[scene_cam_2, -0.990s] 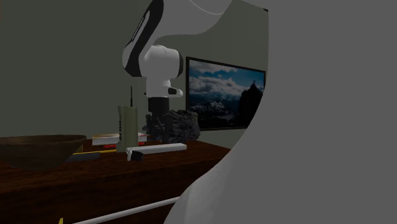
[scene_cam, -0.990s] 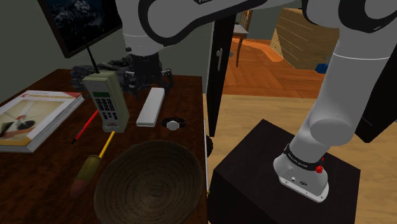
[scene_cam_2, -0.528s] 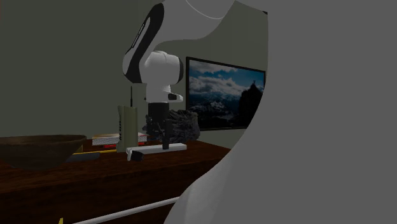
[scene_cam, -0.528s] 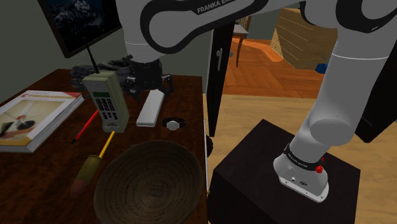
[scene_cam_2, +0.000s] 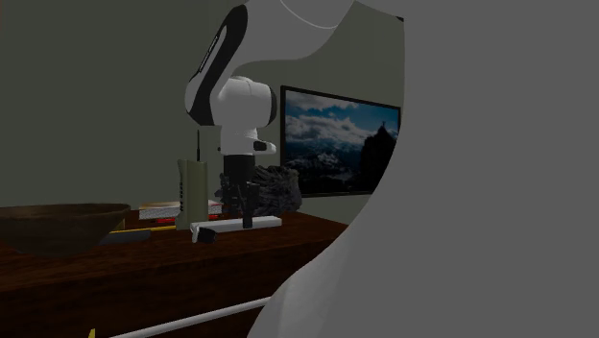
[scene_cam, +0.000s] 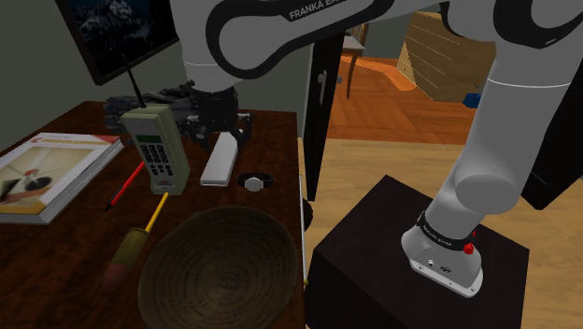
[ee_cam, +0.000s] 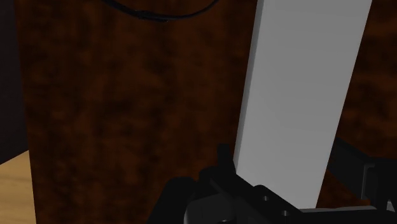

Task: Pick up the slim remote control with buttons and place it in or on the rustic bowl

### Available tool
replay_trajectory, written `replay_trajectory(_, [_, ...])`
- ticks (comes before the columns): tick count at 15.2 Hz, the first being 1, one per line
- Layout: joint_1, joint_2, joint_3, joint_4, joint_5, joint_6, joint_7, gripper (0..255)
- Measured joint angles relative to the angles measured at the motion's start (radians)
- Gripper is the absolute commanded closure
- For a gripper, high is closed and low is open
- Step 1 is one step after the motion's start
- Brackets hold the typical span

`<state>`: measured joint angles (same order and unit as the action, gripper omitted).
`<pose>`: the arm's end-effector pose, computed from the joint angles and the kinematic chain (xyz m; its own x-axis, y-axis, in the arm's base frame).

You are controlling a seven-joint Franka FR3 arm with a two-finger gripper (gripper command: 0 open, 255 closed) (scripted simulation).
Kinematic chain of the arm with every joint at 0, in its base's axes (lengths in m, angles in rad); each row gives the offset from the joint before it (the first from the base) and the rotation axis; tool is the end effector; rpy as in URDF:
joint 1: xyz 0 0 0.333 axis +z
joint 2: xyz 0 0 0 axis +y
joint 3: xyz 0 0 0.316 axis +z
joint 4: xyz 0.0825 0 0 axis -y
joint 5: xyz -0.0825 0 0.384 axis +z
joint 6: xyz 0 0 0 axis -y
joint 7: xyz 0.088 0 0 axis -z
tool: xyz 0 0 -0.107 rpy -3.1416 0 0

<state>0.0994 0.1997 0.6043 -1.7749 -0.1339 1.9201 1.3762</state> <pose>0.4819 0.3703 0.4595 0.8058 -0.5921 0.0084 -0.5921 -0.8056 0.0194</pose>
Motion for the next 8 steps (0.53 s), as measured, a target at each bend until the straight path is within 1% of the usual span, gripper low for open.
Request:
replay_trajectory(5, [0.0,0.0,0.0,0.0,0.0,0.0,0.0,255])
replay_trajectory(8, [0.0,-0.004,0.001,0.023,0.004,-0.03,-0.003,255])
